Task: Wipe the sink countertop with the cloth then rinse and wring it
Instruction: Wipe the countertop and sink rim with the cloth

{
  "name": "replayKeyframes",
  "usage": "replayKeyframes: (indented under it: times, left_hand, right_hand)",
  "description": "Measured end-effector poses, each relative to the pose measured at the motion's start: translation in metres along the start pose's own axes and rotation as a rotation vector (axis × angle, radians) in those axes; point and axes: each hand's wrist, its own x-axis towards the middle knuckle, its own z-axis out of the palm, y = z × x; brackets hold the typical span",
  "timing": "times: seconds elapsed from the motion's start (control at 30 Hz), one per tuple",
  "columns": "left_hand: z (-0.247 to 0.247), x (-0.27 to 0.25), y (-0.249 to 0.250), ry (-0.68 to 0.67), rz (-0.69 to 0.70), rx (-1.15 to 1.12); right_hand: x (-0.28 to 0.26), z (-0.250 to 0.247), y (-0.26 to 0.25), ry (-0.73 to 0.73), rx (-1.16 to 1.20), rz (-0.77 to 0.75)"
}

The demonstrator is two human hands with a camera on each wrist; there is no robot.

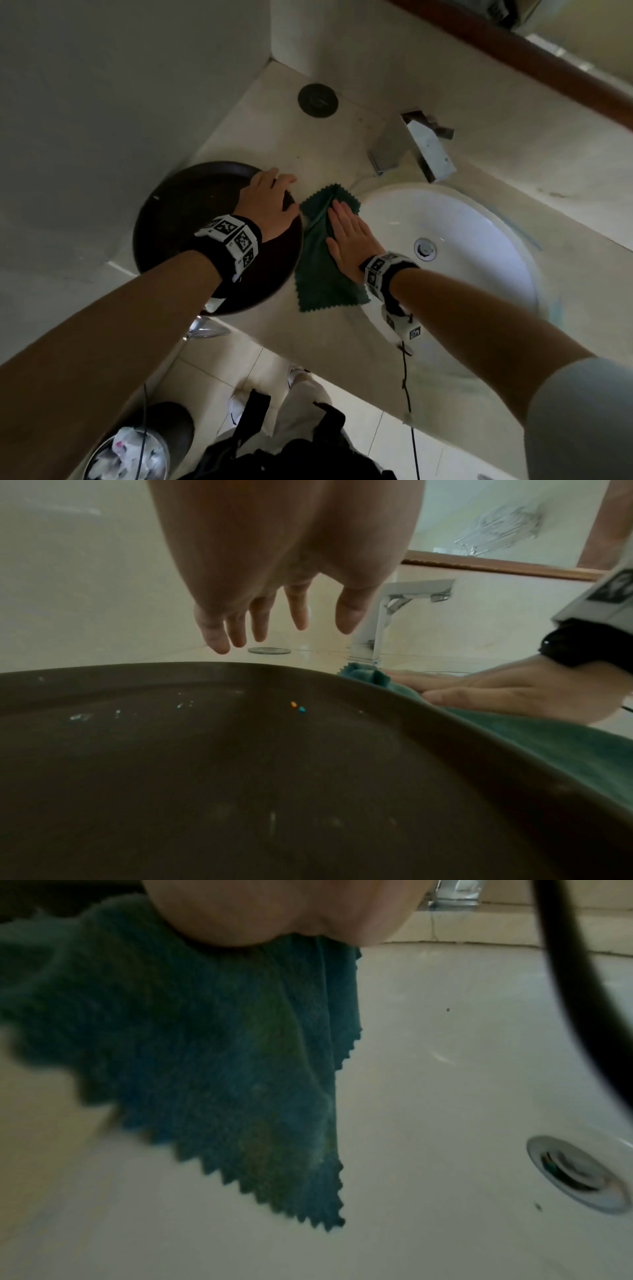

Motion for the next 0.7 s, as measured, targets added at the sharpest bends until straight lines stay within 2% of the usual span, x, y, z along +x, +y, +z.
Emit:
replayKeyframes:
  times: [0.17, 0.33, 0.53, 0.7]
  left_hand:
    - [-0.003, 0.034, 0.011, -0.013, -0.045, 0.002]
    - [-0.001, 0.053, 0.024, -0.036, -0.076, -0.006]
    - [0.006, 0.038, 0.028, -0.052, -0.087, -0.011]
    - [0.010, 0.011, 0.027, -0.031, -0.059, -0.008]
  right_hand:
    - [0.048, -0.022, 0.038, 0.042, 0.000, 0.077]
    - [0.068, -0.037, 0.072, 0.060, -0.014, 0.100]
    - [0.064, -0.032, 0.055, 0.043, -0.023, 0.136]
    - [0.033, -0.017, 0.023, 0.036, -0.021, 0.046]
